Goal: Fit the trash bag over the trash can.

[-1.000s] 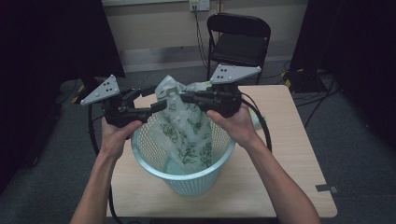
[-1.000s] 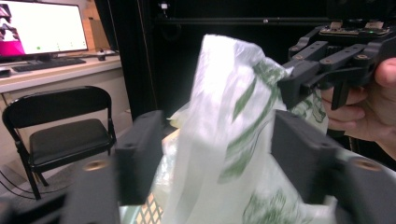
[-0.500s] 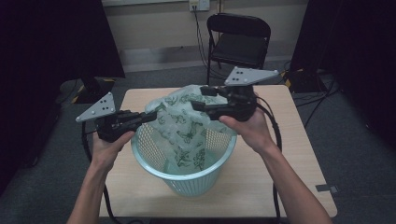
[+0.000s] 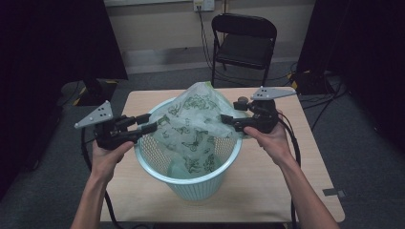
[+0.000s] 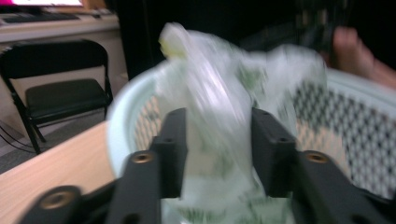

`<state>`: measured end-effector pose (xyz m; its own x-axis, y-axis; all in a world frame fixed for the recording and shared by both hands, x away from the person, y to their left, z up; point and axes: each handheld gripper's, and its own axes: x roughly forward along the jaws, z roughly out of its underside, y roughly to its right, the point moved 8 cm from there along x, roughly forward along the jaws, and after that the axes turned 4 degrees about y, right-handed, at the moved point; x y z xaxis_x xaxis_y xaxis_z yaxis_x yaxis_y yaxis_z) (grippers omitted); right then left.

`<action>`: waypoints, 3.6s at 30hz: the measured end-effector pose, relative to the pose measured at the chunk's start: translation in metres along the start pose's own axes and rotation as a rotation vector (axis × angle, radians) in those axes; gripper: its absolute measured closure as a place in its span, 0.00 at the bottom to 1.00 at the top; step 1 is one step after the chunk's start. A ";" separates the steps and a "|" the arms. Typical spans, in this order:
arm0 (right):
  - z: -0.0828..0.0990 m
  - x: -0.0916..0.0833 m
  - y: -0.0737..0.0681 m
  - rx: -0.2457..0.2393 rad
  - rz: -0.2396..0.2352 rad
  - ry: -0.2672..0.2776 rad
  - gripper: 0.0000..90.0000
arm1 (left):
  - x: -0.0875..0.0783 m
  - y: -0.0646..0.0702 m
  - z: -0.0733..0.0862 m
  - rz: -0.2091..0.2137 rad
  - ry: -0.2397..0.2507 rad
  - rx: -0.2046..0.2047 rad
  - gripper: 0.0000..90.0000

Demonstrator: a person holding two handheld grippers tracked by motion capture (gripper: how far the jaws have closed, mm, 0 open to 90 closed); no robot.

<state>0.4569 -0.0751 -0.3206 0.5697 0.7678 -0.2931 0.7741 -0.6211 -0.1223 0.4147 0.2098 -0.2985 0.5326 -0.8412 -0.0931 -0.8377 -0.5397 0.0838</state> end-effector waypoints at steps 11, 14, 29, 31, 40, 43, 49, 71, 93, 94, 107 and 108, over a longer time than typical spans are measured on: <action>-0.004 0.005 0.000 -0.082 0.056 -0.012 0.72 | 0.022 0.003 -0.010 -0.025 -0.011 0.035 0.50; -0.017 0.001 0.000 -0.088 0.056 0.029 0.89 | 0.022 0.004 -0.011 -0.023 -0.010 0.033 0.50; -0.096 0.018 -0.071 -0.178 -0.155 0.156 1.00 | 0.029 0.003 -0.047 -0.035 0.061 0.036 0.26; -0.099 0.020 -0.078 -0.184 -0.168 0.158 1.00 | 0.027 0.004 -0.048 -0.021 0.067 0.041 0.59; -0.082 0.014 -0.065 -0.144 -0.128 0.137 0.54 | 0.015 -0.001 -0.016 -0.028 -0.020 0.104 1.00; -0.079 0.006 -0.055 -0.130 -0.110 0.150 0.52 | 0.013 -0.004 -0.011 -0.033 -0.033 0.108 1.00; -0.060 -0.011 -0.031 -0.097 -0.078 0.160 0.33 | 0.011 -0.014 -0.006 -0.062 -0.026 0.075 1.00; -0.056 0.015 -0.009 -0.079 -0.065 0.101 1.00 | -0.003 -0.024 -0.027 -0.152 0.076 0.007 0.45; -0.057 0.014 0.021 -0.053 0.065 0.091 1.00 | -0.007 -0.006 -0.036 -0.120 0.122 0.025 0.56; -0.055 0.016 0.023 -0.046 0.059 0.087 1.00 | -0.006 -0.002 -0.037 -0.095 0.125 0.033 0.57; -0.086 0.022 -0.067 -0.156 -0.168 0.117 1.00 | 0.016 0.011 -0.042 -0.048 0.074 0.044 0.30; -0.086 0.022 -0.067 -0.156 -0.168 0.117 1.00 | 0.016 0.011 -0.042 -0.048 0.074 0.044 0.29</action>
<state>0.4414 -0.0029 -0.2373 0.4508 0.8766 -0.1685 0.8885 -0.4588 -0.0094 0.4190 0.1892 -0.2570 0.5787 -0.8153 -0.0222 -0.8144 -0.5791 0.0375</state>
